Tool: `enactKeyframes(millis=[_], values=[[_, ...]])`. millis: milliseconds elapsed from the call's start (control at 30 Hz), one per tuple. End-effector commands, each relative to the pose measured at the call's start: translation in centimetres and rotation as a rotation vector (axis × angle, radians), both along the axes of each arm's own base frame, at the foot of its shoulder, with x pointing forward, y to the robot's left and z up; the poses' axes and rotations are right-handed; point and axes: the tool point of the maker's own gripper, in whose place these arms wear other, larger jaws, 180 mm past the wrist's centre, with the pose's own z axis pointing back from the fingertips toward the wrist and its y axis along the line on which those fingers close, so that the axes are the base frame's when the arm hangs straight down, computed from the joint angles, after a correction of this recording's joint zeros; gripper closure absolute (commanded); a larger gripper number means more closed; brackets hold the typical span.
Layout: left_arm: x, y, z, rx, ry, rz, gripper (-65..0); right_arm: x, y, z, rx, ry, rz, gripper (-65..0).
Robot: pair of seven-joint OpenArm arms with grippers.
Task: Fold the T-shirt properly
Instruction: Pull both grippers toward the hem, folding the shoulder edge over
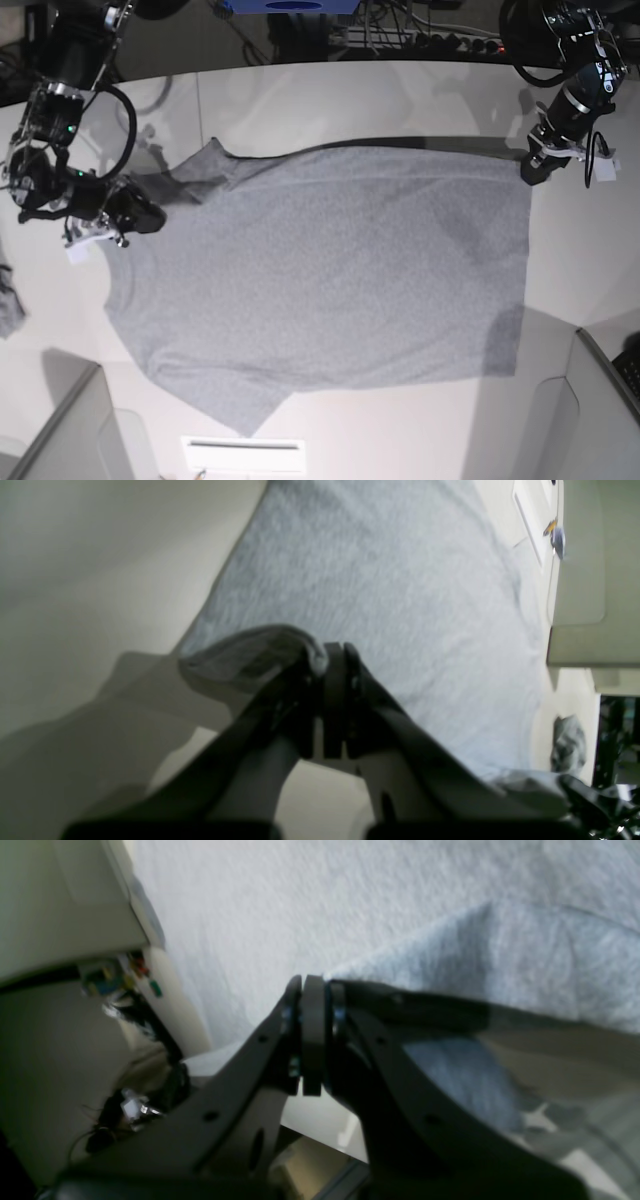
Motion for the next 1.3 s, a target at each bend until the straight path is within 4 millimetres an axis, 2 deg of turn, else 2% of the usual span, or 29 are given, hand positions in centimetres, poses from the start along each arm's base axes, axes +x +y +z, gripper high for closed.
enactKeyframes(millis=[0,267,433,700,933,1033,1267], values=[[0.7,0.7,1.0,0.017,-0.029,0.002,0.0,1.4,-0.7,1.5,-0.002,-0.049,-0.005,0.0],[2.0,2.1,-0.4,-0.014,-0.012,0.04,0.0,3.3,-1.0,2.8,-0.014,-0.086,-0.009,0.0],[3.7,1.6,-0.3,-0.023,-0.024,0.01,0.0,4.1,-2.2,2.3,-0.122,-0.067,-0.019,0.0],[5.4,1.3,-0.8,-0.044,-0.022,-0.008,0.0,5.8,-3.0,1.3,-0.095,-0.043,-0.072,0.0],[5.9,1.4,-0.7,-0.047,-0.029,-0.004,0.0,7.7,-1.0,1.4,-0.153,-0.082,-0.011,0.0],[6.8,2.0,0.0,-0.034,-0.048,-0.005,0.0,8.2,-0.7,1.5,-0.162,-0.09,-0.01,0.0],[8.0,2.3,-0.4,-0.074,-0.018,-0.021,0.0,8.8,-1.4,0.2,-0.148,-0.056,-0.05,0.0]])
